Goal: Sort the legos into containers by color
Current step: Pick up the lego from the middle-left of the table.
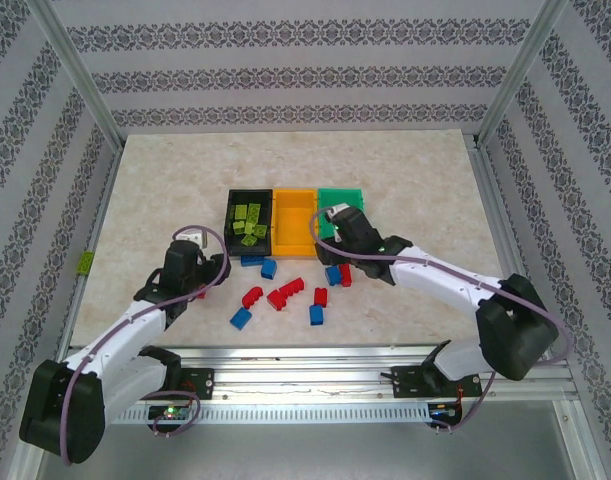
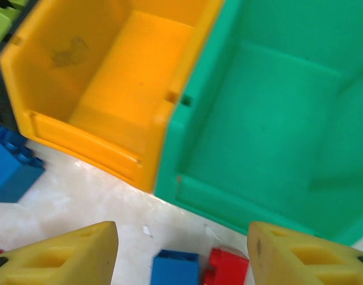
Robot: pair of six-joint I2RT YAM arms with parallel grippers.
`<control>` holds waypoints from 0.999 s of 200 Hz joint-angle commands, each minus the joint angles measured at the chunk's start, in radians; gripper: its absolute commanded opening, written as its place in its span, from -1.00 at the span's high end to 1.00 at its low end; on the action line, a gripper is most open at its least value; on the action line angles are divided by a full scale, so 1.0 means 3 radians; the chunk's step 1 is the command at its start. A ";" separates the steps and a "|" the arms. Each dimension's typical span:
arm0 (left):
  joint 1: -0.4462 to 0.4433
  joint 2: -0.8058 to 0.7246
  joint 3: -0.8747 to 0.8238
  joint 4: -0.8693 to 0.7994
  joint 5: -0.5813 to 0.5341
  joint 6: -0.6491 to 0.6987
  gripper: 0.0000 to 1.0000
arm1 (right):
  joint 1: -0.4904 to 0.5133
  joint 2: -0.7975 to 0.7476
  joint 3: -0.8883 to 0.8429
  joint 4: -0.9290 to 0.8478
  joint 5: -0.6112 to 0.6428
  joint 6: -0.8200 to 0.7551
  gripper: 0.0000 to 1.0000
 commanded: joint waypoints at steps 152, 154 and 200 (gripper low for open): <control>0.0073 0.1113 0.1525 -0.2243 0.0028 -0.0530 -0.26 | -0.0241 -0.0762 -0.1177 0.1050 -0.0632 0.0490 -0.22; 0.0075 0.1123 0.1529 -0.2253 0.0018 -0.0518 -0.26 | -0.0241 -0.0765 -0.1182 0.1053 -0.0644 0.0492 -0.22; 0.0073 0.1409 0.1630 -0.2224 0.0000 -0.0308 -0.27 | -0.0253 -0.0777 -0.1171 0.1018 -0.0624 0.0484 -0.22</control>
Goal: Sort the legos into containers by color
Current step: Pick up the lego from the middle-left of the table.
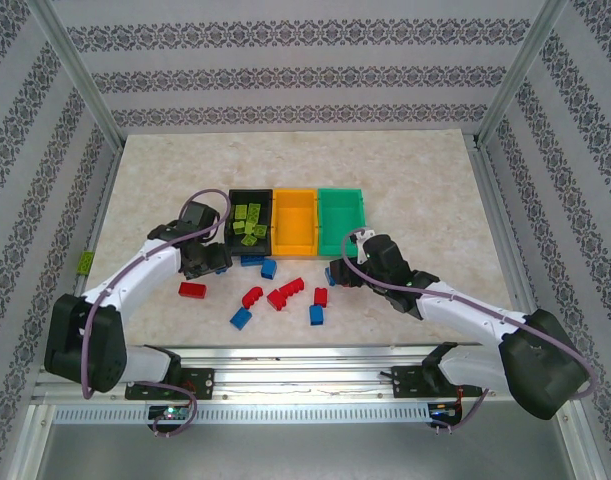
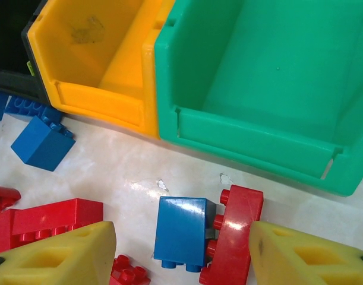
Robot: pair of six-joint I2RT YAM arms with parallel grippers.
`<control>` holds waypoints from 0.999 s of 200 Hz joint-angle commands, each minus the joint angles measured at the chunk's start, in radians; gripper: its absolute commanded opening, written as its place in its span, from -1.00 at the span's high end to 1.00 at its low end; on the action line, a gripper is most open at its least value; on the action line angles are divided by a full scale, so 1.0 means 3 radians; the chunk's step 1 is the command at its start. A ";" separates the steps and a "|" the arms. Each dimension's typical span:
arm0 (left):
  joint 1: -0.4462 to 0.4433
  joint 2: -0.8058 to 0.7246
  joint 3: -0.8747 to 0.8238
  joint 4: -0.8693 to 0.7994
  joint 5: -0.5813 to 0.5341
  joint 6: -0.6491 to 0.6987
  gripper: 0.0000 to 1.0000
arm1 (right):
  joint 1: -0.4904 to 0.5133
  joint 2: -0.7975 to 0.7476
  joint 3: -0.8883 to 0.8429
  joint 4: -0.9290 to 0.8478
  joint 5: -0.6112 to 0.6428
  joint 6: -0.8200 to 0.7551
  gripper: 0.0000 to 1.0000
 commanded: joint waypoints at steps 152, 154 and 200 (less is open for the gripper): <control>0.0059 0.0483 0.0107 0.0352 -0.0234 0.0496 0.30 | -0.0038 -0.0097 -0.0021 0.0095 0.0092 -0.0020 -0.24; 0.0057 0.0461 0.0096 0.0362 -0.0232 0.0496 0.30 | -0.0037 -0.0100 -0.0024 0.0095 0.0091 -0.0020 -0.24; 0.0059 -0.0106 -0.0013 0.0373 -0.0076 0.0426 0.31 | -0.0047 -0.0177 -0.0004 0.0052 0.0091 -0.0001 -0.24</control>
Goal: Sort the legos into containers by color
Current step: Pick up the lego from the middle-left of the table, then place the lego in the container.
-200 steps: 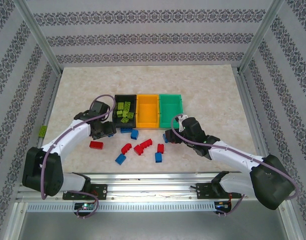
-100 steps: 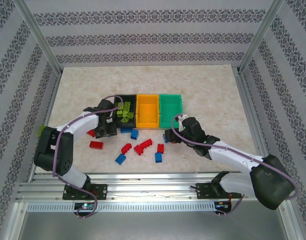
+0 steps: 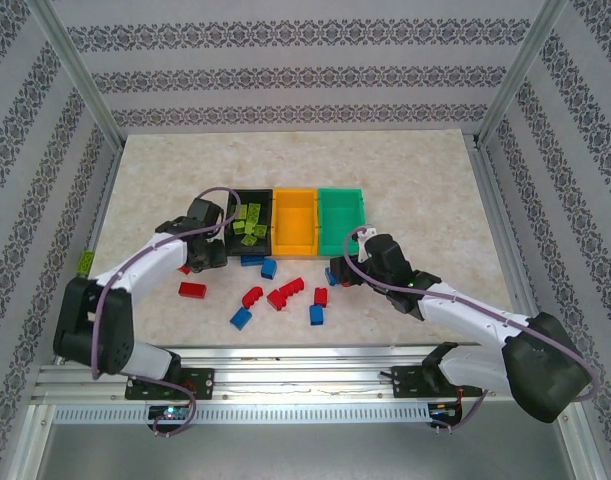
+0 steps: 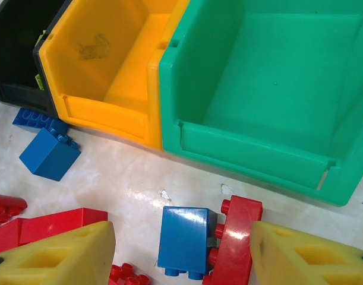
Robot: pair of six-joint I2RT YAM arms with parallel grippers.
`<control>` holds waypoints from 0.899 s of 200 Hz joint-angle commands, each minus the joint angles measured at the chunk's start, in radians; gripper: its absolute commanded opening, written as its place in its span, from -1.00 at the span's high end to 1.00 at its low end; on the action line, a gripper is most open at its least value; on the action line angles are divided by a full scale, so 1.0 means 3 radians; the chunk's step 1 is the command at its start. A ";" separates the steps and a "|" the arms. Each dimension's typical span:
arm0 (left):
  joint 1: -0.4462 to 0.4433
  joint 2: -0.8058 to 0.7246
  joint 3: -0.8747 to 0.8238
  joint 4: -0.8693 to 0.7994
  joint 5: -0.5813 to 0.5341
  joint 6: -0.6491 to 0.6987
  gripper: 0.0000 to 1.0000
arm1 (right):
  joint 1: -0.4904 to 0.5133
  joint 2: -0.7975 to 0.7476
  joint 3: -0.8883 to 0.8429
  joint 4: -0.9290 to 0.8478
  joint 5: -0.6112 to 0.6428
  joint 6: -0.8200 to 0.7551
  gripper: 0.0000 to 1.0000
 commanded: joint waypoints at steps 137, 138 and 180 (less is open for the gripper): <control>-0.0797 0.0389 0.1238 0.0322 0.0518 -0.0291 0.26 | -0.0687 0.0315 0.0174 0.0355 -0.0161 0.0180 -0.30; -0.0801 0.0403 0.1249 0.0318 0.0515 -0.0288 0.26 | -0.0689 0.0314 0.0170 0.0359 -0.0160 0.0185 -0.30; -0.0868 0.0732 0.1405 0.0326 0.0403 -0.0331 -0.35 | -0.0660 0.0302 0.0131 0.0469 -0.0195 0.0224 -0.30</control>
